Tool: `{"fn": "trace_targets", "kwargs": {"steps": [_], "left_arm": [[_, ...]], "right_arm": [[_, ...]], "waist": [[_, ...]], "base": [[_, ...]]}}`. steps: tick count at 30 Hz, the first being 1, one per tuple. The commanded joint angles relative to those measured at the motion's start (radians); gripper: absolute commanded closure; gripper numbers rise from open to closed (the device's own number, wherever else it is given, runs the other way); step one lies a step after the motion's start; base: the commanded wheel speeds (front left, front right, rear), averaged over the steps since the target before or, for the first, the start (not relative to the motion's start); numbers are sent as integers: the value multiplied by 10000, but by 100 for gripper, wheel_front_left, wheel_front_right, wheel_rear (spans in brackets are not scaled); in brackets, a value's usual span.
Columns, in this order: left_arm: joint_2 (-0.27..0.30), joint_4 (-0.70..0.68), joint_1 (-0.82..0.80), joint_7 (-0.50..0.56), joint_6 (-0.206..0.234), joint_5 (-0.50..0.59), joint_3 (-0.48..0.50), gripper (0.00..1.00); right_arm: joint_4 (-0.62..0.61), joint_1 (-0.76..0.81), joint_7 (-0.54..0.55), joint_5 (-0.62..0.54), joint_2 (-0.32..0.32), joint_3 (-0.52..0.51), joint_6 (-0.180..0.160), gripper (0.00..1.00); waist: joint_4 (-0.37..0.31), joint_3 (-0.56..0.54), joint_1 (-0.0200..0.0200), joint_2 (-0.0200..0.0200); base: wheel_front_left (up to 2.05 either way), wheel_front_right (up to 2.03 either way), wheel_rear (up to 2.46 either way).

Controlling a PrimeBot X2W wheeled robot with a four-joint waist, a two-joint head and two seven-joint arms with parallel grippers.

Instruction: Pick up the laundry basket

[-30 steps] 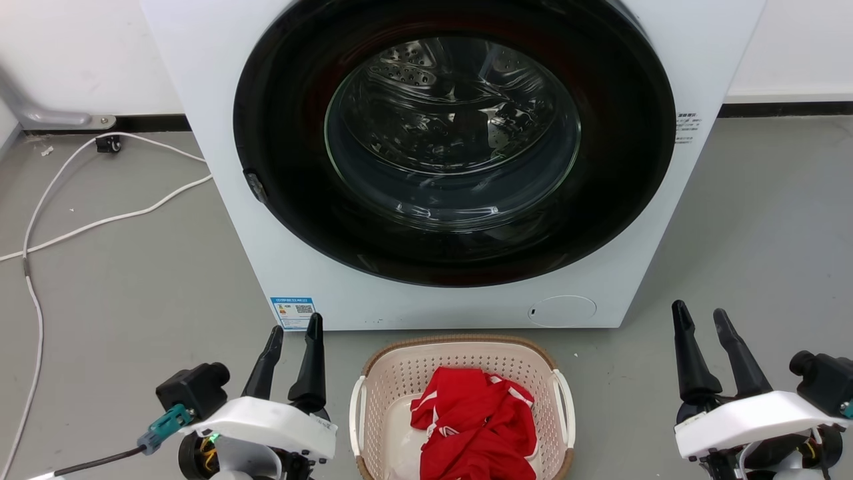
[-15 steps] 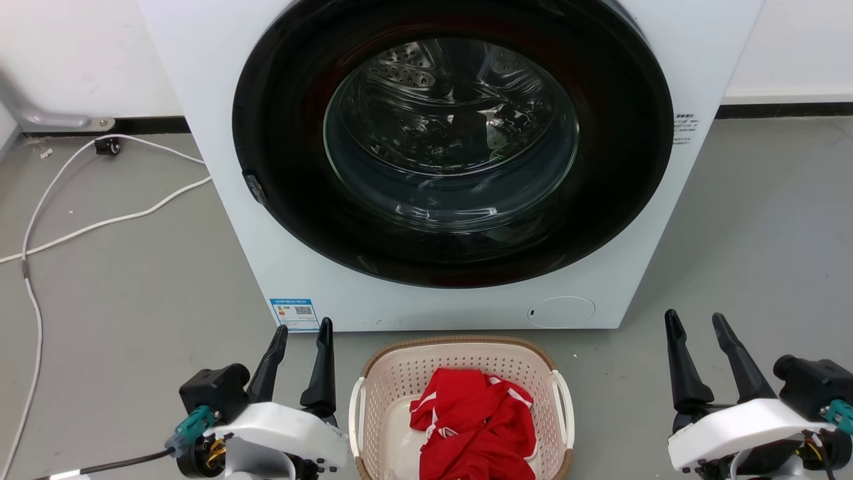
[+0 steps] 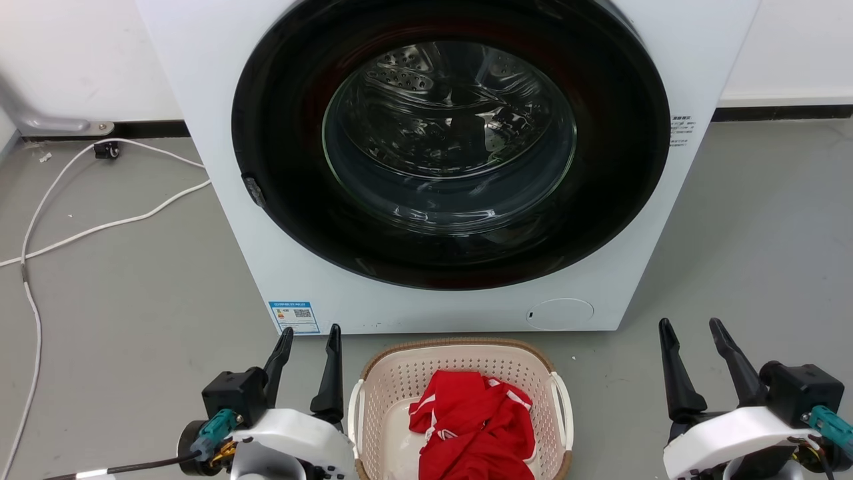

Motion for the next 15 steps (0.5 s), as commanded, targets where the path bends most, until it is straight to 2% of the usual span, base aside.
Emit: {"fn": "trace_targets", "kwargs": {"steps": [1, 15], "left_arm": [[6, 16, -166, -94, 68, 254, -46, 0], [-1, 199, -211, -371, 125, 1182, -166, 0]], "right_arm": [[-97, 59, -78, -230, -3, 16, 0, 0], [-84, 155, -198, -1117, 3, 84, -1, 0]], "waist": [[1, 1, 0, -1], [-24, 21, 0, -1]], "base": [[0, 0, 0], [0, 0, 0]]}}
